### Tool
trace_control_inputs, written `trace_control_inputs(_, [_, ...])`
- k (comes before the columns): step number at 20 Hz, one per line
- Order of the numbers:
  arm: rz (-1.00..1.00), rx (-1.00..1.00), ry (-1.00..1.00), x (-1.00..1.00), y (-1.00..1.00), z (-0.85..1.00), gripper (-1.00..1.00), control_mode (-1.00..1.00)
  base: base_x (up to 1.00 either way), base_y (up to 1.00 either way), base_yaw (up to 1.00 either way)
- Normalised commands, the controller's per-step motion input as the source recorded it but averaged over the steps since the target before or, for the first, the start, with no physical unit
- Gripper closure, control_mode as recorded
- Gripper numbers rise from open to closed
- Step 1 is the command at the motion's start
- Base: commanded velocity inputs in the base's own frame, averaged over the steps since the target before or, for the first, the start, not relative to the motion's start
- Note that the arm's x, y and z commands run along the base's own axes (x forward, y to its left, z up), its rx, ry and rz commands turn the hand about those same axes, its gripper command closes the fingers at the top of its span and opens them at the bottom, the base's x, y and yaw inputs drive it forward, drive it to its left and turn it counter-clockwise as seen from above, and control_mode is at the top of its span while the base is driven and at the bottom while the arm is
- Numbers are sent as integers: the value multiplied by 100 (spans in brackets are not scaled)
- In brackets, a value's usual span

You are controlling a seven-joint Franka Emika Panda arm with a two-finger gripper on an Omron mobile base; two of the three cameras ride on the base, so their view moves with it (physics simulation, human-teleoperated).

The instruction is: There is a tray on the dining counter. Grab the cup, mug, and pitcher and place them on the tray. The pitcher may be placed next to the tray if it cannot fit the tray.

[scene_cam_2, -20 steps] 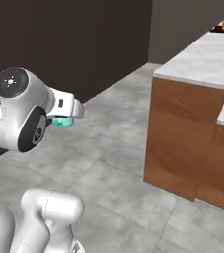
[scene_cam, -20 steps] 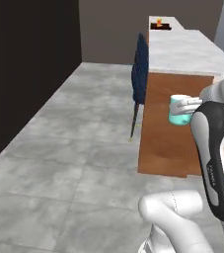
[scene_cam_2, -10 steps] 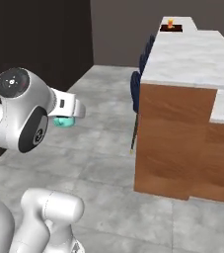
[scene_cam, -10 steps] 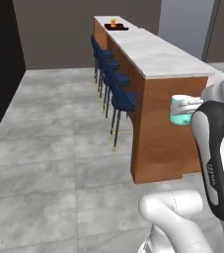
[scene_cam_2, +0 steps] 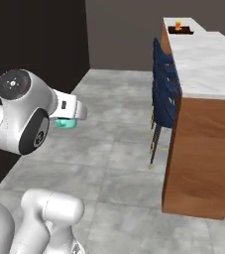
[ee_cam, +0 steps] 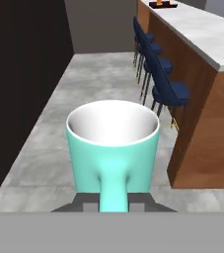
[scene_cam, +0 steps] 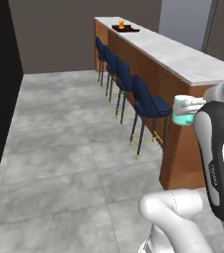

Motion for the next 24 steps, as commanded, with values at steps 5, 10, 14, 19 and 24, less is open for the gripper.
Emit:
trace_control_inputs(5, [0,0,0,0,0,0,100,100,83,100,-6])
trace_control_inputs(10, [0,0,0,0,0,0,100,100,100,100,-9])
trace_control_inputs(14, [0,0,0,0,0,0,100,100,100,100,-14])
trace_control_inputs(19, [0,0,0,0,0,0,100,100,100,90,-17])
trace_control_inputs(24, [0,0,0,0,0,0,100,100,100,69,-19])
